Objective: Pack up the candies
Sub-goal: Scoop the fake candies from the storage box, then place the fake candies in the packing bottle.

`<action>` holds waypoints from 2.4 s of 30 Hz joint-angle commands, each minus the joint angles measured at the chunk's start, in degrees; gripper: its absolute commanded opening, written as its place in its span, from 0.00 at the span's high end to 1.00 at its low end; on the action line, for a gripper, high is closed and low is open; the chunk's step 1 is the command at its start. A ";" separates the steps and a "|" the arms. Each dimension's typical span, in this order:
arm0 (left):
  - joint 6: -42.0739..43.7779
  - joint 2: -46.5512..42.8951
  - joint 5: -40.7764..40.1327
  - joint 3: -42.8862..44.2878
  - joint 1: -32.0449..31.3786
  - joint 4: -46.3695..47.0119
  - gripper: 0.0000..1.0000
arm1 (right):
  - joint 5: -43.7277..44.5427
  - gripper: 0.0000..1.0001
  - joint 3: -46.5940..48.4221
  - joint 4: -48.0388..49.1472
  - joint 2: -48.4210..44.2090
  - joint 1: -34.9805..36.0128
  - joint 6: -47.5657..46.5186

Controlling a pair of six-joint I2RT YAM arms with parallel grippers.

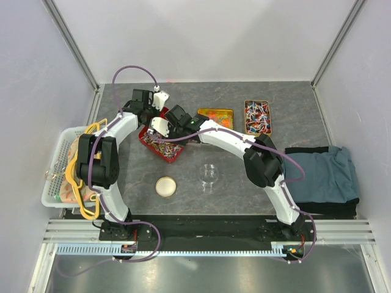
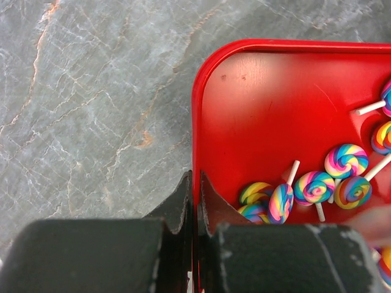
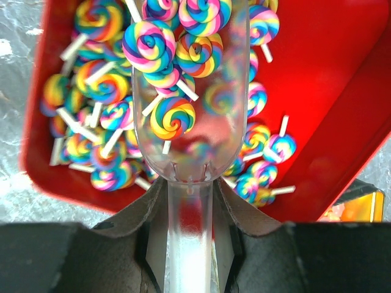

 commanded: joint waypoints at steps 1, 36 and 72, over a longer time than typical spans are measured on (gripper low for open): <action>-5.04 -0.29 3.29 4.45 1.19 4.86 0.98 | -2.29 1.00 -1.53 -0.64 -5.41 -0.18 0.88; -5.83 7.18 -0.84 9.02 4.53 4.69 0.98 | -5.89 1.00 -26.30 -1.25 -31.34 -6.60 -0.70; -0.90 4.46 9.44 6.21 4.44 -0.85 0.98 | -2.02 1.00 -38.62 -23.04 -47.43 -9.68 -11.07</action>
